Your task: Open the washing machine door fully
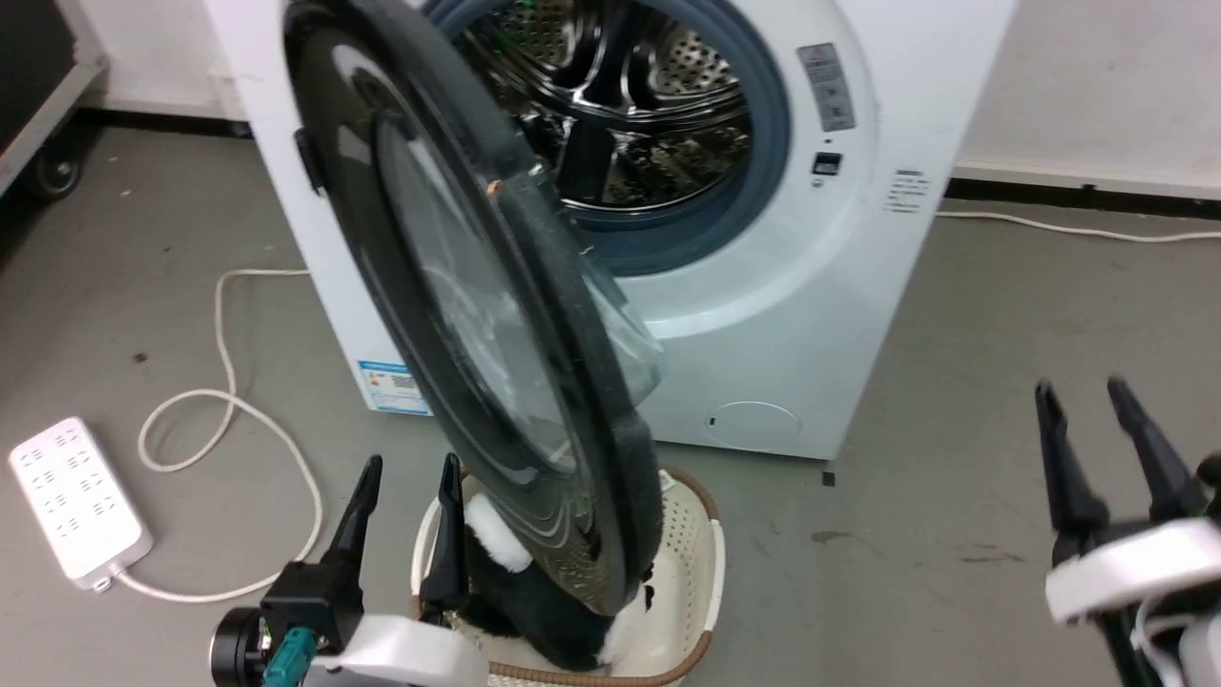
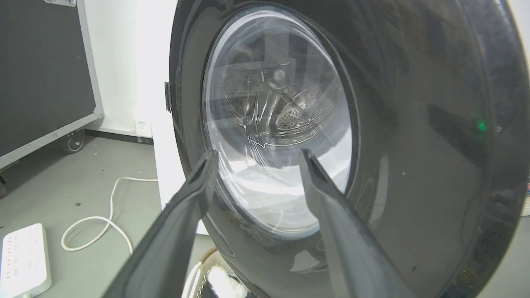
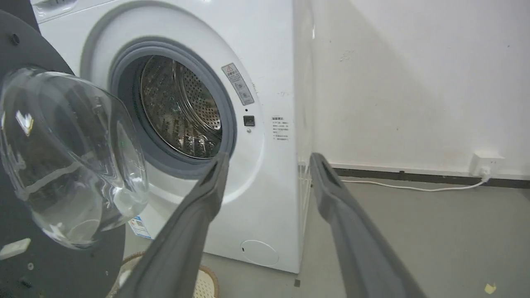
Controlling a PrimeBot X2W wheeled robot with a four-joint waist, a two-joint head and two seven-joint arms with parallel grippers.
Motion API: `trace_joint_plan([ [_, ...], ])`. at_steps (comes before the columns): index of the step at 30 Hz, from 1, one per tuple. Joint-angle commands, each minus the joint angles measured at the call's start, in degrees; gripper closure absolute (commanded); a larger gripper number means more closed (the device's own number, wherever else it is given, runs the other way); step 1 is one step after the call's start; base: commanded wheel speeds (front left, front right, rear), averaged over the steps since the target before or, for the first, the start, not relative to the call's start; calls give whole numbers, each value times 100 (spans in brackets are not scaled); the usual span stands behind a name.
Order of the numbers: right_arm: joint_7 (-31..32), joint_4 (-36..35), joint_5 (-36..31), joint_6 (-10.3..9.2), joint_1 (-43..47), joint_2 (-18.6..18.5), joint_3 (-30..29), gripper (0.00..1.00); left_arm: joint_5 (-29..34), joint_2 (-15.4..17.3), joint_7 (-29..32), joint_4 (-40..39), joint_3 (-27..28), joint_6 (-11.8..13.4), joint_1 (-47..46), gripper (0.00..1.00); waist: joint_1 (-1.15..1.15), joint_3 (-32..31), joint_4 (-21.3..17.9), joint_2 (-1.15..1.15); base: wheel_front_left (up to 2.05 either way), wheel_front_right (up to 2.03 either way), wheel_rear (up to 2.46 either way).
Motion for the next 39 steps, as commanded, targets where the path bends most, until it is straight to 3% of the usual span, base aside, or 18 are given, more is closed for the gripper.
trace_joint_plan([
  [1,-57,-19,-260,6,139,117,-116,0,-20,8,-32,29,-6,-25,82,0,0,-9,-46,0,0,0,0],
  [7,-155,-513,-1555,6,768,910,-772,0,3,8,-32,146,-80,-49,187,0,0,-40,-100,0,0,0,0],
  [12,-163,-957,-1930,6,1305,1364,-827,0,119,8,-32,121,-117,-42,234,0,0,-45,-119,0,0,0,0],
  [29,-165,-950,-1693,6,1475,1462,-749,0,338,8,-32,159,-146,-53,245,0,0,-74,-163,0,0,0,0],
  [30,-165,-947,-1686,6,1474,1462,-746,0,337,8,-32,158,-153,-58,242,51,0,-75,-162,0,0,0,0],
  [31,-165,-945,-1681,6,1473,1462,-743,0,335,8,-32,159,-161,-66,239,89,0,-75,-159,0,0,0,0],
  [32,-165,-944,-1677,6,1473,1462,-741,0,335,8,-32,161,-168,-79,237,100,0,-76,-158,0,0,0,0],
  [39,-165,-935,-1659,6,1471,1462,-728,0,250,8,-32,-76,-88,-80,188,100,0,-78,-145,0,0,0,0],
])
